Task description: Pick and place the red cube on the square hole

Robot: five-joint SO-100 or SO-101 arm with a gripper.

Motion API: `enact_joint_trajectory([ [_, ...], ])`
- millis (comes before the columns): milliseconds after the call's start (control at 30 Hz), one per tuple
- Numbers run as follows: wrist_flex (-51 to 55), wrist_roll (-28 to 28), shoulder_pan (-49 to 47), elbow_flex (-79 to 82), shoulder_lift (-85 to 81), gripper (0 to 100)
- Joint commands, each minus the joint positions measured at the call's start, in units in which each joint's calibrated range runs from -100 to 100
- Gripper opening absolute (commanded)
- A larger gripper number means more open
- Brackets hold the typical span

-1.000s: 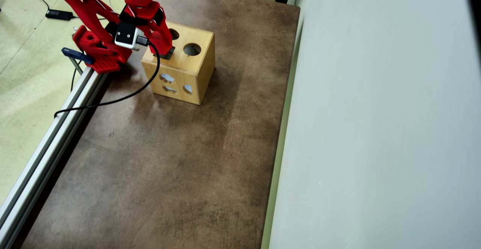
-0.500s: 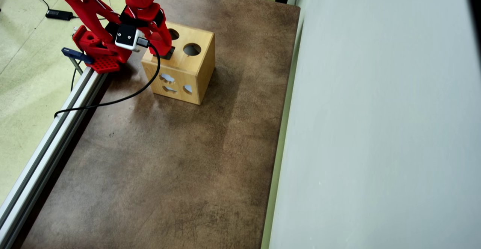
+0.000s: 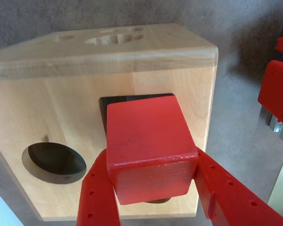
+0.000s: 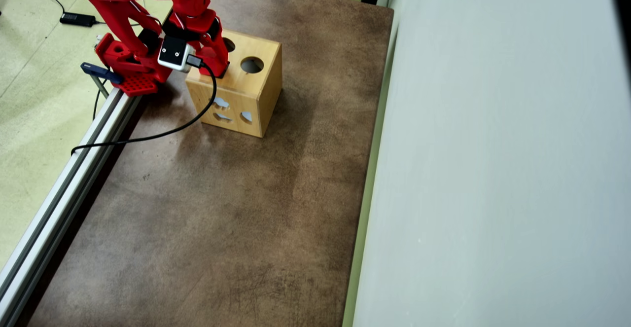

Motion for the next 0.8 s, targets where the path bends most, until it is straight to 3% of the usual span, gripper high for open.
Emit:
enact_joint_trajectory([
  [0, -0.38, 0.20, -2.60, -1.19, -0.52, 18],
  [600, -0.30, -0.20, -3.20, -1.28, -0.78, 19],
  [767, -0.30, -0.20, -3.34, -1.28, -0.78, 30],
])
